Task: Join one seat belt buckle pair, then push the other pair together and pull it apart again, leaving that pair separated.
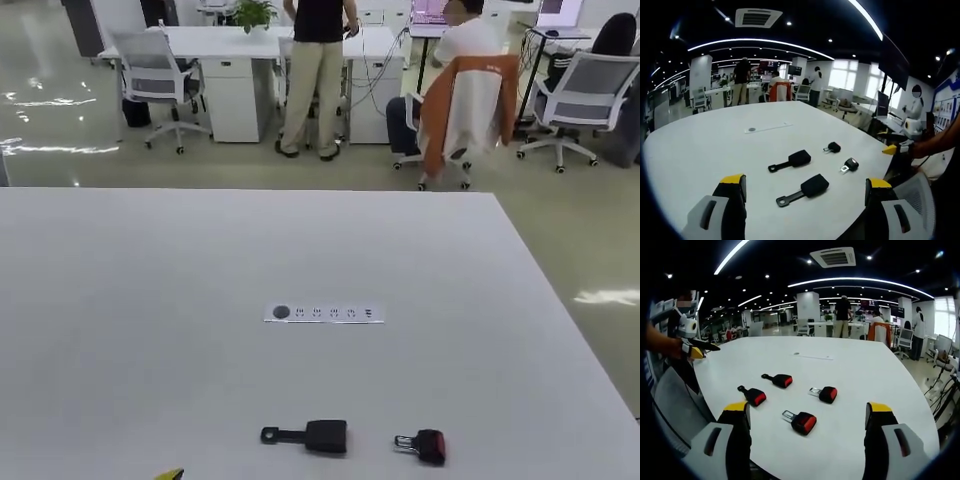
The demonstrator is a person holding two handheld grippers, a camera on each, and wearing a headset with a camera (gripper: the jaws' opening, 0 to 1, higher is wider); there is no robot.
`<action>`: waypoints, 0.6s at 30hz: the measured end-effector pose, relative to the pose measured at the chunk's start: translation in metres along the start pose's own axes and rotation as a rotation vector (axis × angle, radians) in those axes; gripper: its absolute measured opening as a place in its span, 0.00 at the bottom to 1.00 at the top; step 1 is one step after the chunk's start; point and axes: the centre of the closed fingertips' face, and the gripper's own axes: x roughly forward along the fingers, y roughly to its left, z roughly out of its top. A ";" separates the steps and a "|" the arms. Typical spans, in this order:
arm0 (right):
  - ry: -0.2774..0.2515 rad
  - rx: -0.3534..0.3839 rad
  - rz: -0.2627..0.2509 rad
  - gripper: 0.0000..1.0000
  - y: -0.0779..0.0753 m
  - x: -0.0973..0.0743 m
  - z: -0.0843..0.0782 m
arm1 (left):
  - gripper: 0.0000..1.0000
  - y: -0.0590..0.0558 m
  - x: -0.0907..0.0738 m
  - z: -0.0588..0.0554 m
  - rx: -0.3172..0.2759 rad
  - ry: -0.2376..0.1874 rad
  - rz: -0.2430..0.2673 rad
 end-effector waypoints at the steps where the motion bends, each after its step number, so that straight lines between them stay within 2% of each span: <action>1: 0.001 -0.005 0.003 0.95 0.001 0.001 0.000 | 1.00 -0.002 0.001 0.001 0.002 0.002 -0.002; 13: 0.027 -0.024 0.037 0.95 0.014 0.012 0.004 | 1.00 -0.013 0.017 -0.001 0.004 0.028 -0.030; 18: 0.037 -0.024 0.050 0.94 0.016 0.018 0.001 | 1.00 -0.012 0.022 -0.008 0.003 0.040 -0.040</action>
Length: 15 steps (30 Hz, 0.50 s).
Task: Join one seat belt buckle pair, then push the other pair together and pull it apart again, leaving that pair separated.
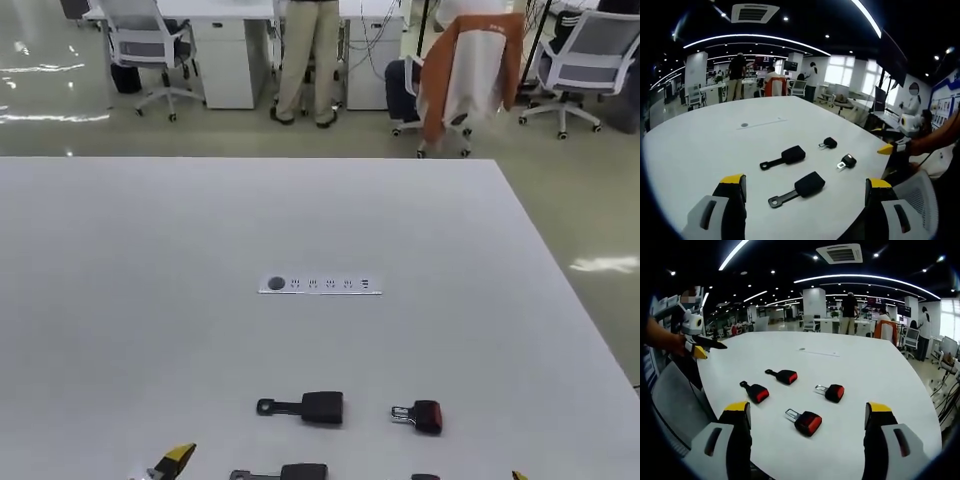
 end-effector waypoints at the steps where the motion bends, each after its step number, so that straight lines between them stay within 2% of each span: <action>1: 0.004 -0.001 0.005 0.94 0.000 0.002 -0.002 | 1.00 0.001 0.001 -0.003 -0.001 0.003 -0.002; 6: 0.015 -0.007 0.024 0.93 -0.001 0.011 -0.009 | 1.00 -0.001 0.013 -0.006 -0.005 0.012 -0.012; 13: 0.036 -0.013 0.048 0.93 0.002 0.021 -0.014 | 1.00 0.006 0.029 -0.021 -0.009 0.035 -0.027; 15: 0.045 -0.014 0.054 0.93 0.002 0.024 -0.016 | 1.00 0.004 0.033 -0.023 -0.011 0.041 -0.032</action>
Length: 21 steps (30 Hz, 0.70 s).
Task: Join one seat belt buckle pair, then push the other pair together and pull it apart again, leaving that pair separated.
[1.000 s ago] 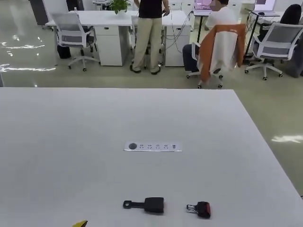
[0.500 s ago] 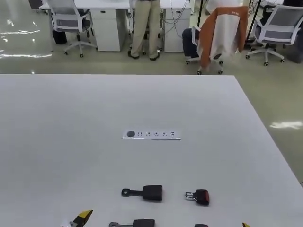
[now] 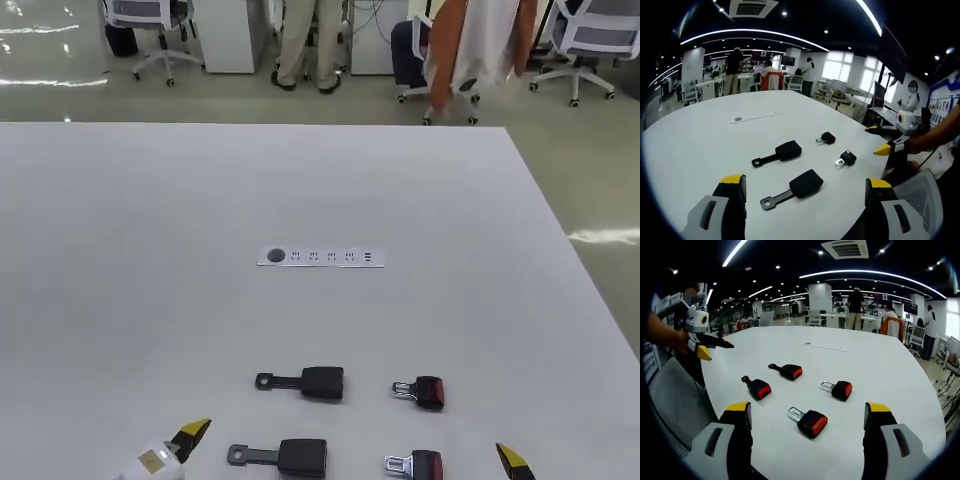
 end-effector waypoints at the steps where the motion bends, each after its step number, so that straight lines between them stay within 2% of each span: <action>1: 0.005 -0.001 0.005 0.93 0.000 0.002 -0.001 | 1.00 -0.001 0.001 0.000 -0.003 -0.001 -0.003; 5: 0.017 -0.005 0.019 0.92 0.002 0.006 -0.002 | 1.00 -0.007 0.010 -0.001 0.004 0.018 -0.016; 15: 0.051 -0.006 0.048 0.91 0.001 0.022 -0.015 | 1.00 -0.009 0.033 -0.004 0.016 0.050 -0.045; 21: 0.064 -0.007 0.069 0.91 0.002 0.031 -0.019 | 1.00 -0.013 0.046 0.001 0.026 0.061 -0.060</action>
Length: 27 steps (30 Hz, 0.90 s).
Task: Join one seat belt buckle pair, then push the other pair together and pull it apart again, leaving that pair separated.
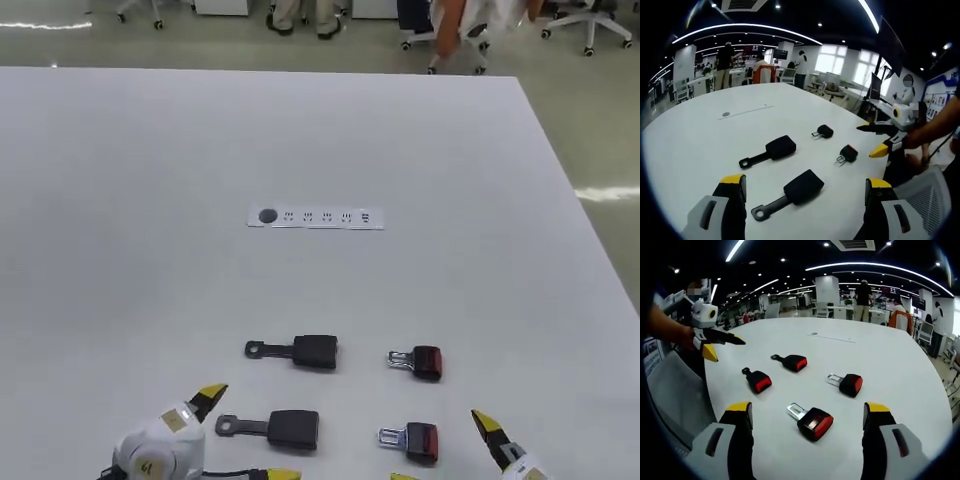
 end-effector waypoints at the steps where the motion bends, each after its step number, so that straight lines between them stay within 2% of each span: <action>1: 0.006 -0.004 0.003 0.91 -0.002 0.002 -0.002 | 1.00 0.001 0.003 -0.001 0.001 0.006 -0.006; 3: 0.016 -0.005 0.011 0.90 -0.005 0.007 -0.005 | 1.00 -0.002 0.008 0.001 0.005 0.011 -0.012; 5: 0.022 -0.007 0.014 0.90 -0.008 0.011 -0.007 | 1.00 0.000 0.012 -0.002 0.010 0.022 -0.023; 7: 0.028 -0.008 0.021 0.90 -0.009 0.014 -0.008 | 1.00 -0.002 0.018 0.001 0.014 0.029 -0.028; 9: 0.038 -0.014 0.030 0.90 -0.009 0.018 -0.009 | 1.00 0.000 0.020 -0.002 0.015 0.034 -0.035; 13: 0.049 -0.015 0.039 0.90 -0.012 0.026 -0.012 | 1.00 0.000 0.030 0.001 0.021 0.052 -0.046; 19: 0.075 -0.024 0.058 0.89 -0.016 0.036 -0.019 | 1.00 0.008 0.040 -0.010 0.034 0.074 -0.071; 21: 0.084 -0.030 0.064 0.89 -0.017 0.039 -0.021 | 1.00 0.007 0.046 -0.009 0.043 0.086 -0.075; 24: 0.091 -0.038 0.076 0.89 -0.019 0.041 -0.024 | 1.00 0.009 0.049 -0.012 0.051 0.096 -0.088; 27: 0.116 -0.049 0.097 0.85 -0.019 0.042 -0.029 | 1.00 0.007 0.053 -0.013 0.062 0.103 -0.107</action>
